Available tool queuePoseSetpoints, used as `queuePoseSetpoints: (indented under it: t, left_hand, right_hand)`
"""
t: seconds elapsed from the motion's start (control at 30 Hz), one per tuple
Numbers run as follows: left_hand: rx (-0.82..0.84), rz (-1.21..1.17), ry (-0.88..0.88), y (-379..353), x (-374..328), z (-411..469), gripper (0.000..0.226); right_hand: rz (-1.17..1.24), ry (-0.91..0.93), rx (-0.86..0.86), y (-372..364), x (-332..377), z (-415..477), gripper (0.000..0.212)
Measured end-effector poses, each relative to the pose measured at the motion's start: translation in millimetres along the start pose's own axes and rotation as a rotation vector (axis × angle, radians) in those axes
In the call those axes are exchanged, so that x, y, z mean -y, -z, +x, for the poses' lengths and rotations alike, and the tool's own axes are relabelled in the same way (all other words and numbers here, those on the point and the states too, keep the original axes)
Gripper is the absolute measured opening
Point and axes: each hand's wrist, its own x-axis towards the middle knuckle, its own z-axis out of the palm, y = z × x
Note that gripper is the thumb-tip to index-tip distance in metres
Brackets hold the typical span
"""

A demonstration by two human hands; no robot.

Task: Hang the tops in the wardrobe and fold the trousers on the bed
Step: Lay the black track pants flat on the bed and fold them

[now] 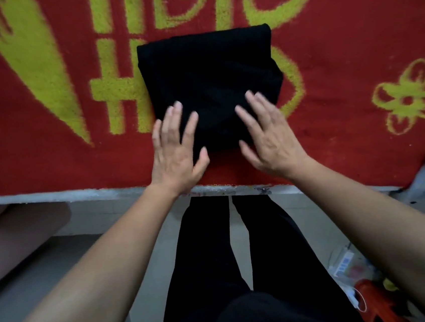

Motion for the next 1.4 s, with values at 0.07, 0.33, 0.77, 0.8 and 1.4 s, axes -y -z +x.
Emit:
queuePoseSetpoints:
  t: [0.07,0.33,0.77,0.8,1.4]
  left_hand:
    - [0.075,0.065,-0.093,-7,6,-7,0.082]
    - [0.227,0.227,0.015,-34,9,13,0.124]
    - [0.065,0.155,0.05,-30,10,27,0.089]
    - [0.084,0.134,0.06,-22,9,29,0.088]
    - [-0.367,0.179,0.198,263,-76,-45,0.079]
  right_hand:
    - [-0.063,0.063,0.153,-9,4,-7,0.08]
    - [-0.236,-0.045,0.224,-43,14,10,0.106]
    - [-0.191,-0.087,0.072,-35,8,43,0.059]
    - [-0.173,-0.094,0.098,-26,11,46,0.06]
    - [-0.258,0.327,-0.202,257,127,62,0.075]
